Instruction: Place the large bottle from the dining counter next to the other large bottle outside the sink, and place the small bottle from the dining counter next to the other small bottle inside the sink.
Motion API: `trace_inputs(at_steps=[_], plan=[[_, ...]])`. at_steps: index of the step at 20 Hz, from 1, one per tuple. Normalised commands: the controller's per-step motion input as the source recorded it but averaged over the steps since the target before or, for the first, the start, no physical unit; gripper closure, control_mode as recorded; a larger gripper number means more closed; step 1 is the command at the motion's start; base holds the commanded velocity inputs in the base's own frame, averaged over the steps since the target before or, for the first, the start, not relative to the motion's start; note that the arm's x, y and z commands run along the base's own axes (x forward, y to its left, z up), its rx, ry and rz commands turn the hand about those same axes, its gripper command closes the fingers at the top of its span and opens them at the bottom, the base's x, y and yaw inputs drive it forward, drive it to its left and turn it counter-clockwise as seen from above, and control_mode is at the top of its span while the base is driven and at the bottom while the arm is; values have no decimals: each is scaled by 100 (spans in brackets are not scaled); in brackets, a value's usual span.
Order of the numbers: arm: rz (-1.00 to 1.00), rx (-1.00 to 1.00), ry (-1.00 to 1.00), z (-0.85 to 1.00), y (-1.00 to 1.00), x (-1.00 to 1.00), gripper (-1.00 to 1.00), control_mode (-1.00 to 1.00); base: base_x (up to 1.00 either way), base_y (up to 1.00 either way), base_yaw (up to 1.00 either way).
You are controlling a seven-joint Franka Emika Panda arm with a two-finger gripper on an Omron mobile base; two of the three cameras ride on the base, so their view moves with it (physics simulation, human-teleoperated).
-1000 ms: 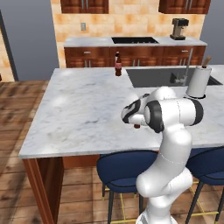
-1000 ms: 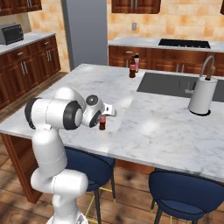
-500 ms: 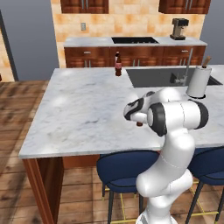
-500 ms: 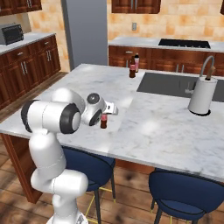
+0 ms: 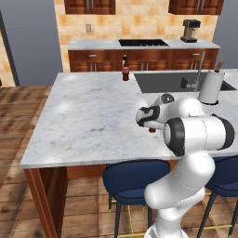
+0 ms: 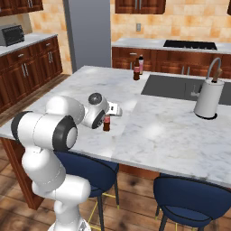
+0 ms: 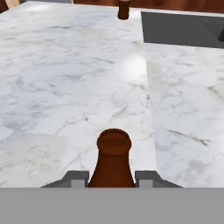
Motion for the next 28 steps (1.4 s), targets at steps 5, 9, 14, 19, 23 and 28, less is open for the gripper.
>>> trace_inputs(at_steps=[5,9,14,19,23,28], plan=[[0,0,0,3,1,-17,100,-100,0,0,0],[0,0,0,0,1,-5,100,100,-13,9,0],[0,0,0,0,0,0,100,100,-24,70,0],[0,0,0,0,0,0,100,100,-11,100,0],[0,0,0,0,0,0,100,100,0,100,0],[0,0,0,0,0,0,100,100,0,100,0]])
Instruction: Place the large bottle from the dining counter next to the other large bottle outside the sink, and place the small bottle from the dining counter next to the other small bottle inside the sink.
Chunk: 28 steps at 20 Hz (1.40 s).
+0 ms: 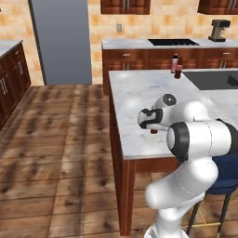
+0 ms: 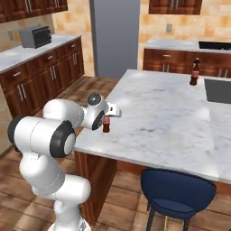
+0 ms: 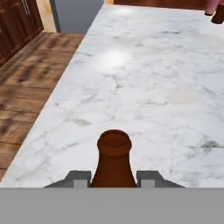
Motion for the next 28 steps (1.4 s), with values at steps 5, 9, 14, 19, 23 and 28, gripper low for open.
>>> trace_inputs(at_steps=[5,9,14,19,23,28], plan=[[0,0,0,0,0,0,100,100,0,100,0],[0,0,0,0,0,0,100,100,6,99,0],[0,0,0,0,0,0,100,100,39,79,0],[0,0,0,0,0,0,100,100,81,45,0],[0,0,0,0,0,0,100,100,90,36,0],[0,0,0,0,0,0,100,100,93,25,0]])
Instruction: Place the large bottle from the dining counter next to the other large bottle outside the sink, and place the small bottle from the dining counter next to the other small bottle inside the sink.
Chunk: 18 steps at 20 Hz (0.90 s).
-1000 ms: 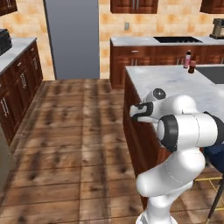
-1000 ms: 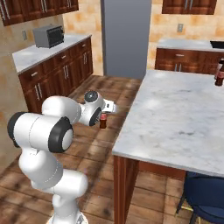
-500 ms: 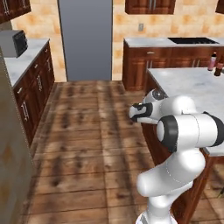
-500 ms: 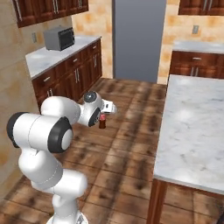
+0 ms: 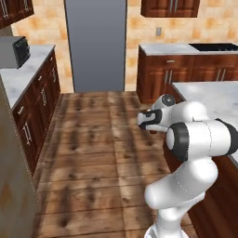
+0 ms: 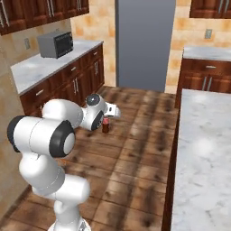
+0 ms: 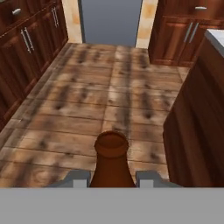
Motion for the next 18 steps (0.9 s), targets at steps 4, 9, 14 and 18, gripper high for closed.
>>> trace_inputs(at_steps=[4,9,14,18], plan=[[0,0,0,0,0,0,100,100,100,12,0],[0,0,0,0,0,0,100,100,100,2,-1],[0,0,0,0,0,0,100,100,95,3,-4],[0,0,0,0,0,0,100,100,78,9,-17]])
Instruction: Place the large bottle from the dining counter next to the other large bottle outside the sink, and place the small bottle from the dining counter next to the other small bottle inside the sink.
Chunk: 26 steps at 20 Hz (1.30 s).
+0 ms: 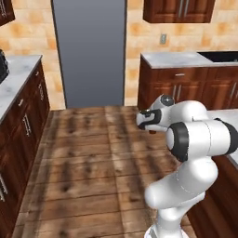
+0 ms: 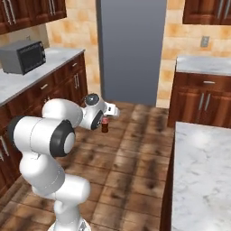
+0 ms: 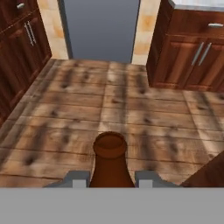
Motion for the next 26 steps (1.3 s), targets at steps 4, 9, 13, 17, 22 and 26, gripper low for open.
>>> trace_inputs(at_steps=[4,9,13,17,22,26], plan=[[0,0,0,0,0,0,100,100,74,13,-27],[0,0,0,0,0,0,100,100,85,22,-26],[0,0,0,0,0,0,100,100,92,36,-23],[0,0,0,0,0,0,100,100,82,37,-25],[0,0,0,0,0,0,100,100,76,40,-30],[0,0,0,0,0,0,100,100,62,40,-37]])
